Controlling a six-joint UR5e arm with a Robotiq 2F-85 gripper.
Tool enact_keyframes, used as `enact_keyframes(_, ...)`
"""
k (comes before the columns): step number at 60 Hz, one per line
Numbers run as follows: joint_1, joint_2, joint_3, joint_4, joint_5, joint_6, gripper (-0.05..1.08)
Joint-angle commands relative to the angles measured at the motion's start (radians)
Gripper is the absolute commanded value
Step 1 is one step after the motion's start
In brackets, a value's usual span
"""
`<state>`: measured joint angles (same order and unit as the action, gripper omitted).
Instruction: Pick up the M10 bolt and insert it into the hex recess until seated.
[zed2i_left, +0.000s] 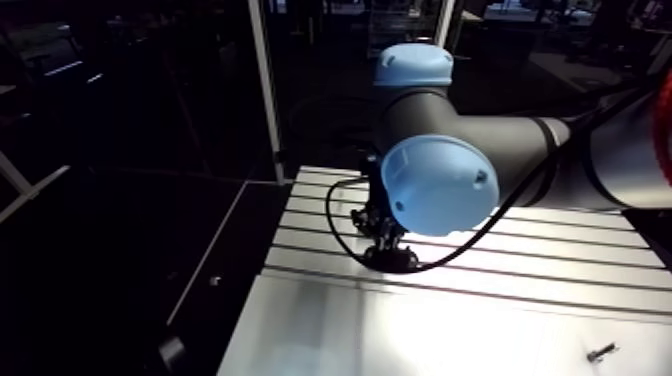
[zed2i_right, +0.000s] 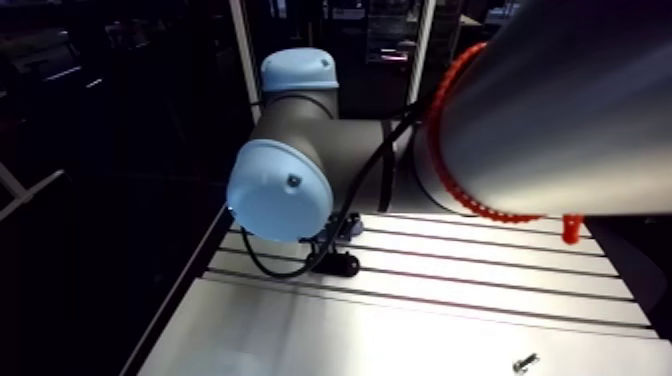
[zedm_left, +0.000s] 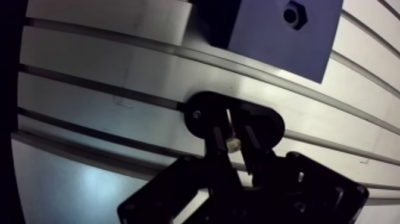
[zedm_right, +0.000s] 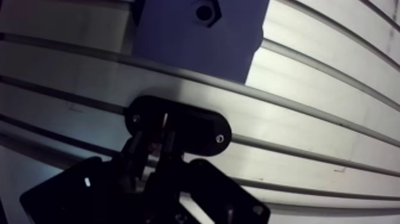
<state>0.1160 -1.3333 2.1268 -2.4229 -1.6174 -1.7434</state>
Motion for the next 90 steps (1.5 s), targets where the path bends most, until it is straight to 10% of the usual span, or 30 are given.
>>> enact_keyframes(1, 0.001, -0.014, -0.003, 0.003, 0.003, 0.000, 0.77)
enact_keyframes(17, 0.004, -0.053, -0.016, 0.040, -0.028, -0.006, 0.78)
enact_keyframes(58, -0.001, -0.090, -0.252, 0.355, -0.026, -0.026, 0.78)
enact_keyframes(90, -0.011, 0.055, -0.516, 0.653, -0.045, -0.108, 0.78)
